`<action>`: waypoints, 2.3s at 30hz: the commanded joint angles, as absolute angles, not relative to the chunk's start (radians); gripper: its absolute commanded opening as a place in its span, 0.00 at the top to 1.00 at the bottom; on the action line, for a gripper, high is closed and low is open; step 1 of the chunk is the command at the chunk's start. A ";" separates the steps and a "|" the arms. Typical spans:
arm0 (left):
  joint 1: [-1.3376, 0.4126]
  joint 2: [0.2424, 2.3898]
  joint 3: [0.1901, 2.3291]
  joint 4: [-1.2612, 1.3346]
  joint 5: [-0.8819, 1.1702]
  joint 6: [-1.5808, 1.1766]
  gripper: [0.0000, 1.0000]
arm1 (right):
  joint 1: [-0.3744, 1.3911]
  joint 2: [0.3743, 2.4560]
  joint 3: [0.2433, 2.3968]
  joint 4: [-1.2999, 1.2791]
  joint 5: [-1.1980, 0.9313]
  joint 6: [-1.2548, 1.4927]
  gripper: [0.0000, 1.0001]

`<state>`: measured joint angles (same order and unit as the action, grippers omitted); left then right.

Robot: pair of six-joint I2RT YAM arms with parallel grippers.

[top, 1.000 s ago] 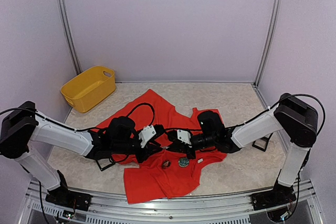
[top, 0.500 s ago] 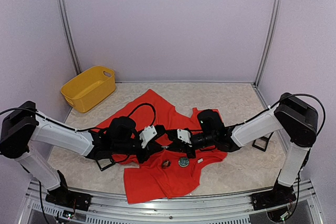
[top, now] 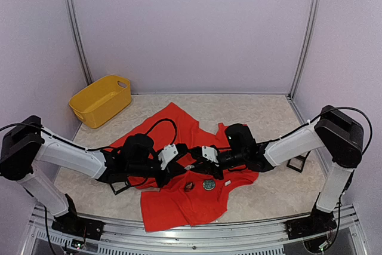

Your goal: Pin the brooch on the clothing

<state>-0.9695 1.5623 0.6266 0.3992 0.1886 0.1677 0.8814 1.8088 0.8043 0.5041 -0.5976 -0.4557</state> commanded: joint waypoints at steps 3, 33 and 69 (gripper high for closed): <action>-0.969 1.515 0.590 0.466 0.216 0.146 1.00 | 0.873 1.742 0.822 0.429 -0.566 -0.457 0.82; -0.921 1.446 0.513 0.563 0.279 0.044 1.00 | 0.894 1.826 0.794 0.641 -0.658 -0.227 0.83; -0.900 1.433 0.494 0.575 0.321 0.046 1.00 | 0.920 1.858 0.779 0.856 -0.592 -0.011 0.54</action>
<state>-0.9035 1.4464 0.4938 0.5537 0.3111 0.0349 0.9020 1.8130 0.7677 0.7891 -0.6189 -0.0570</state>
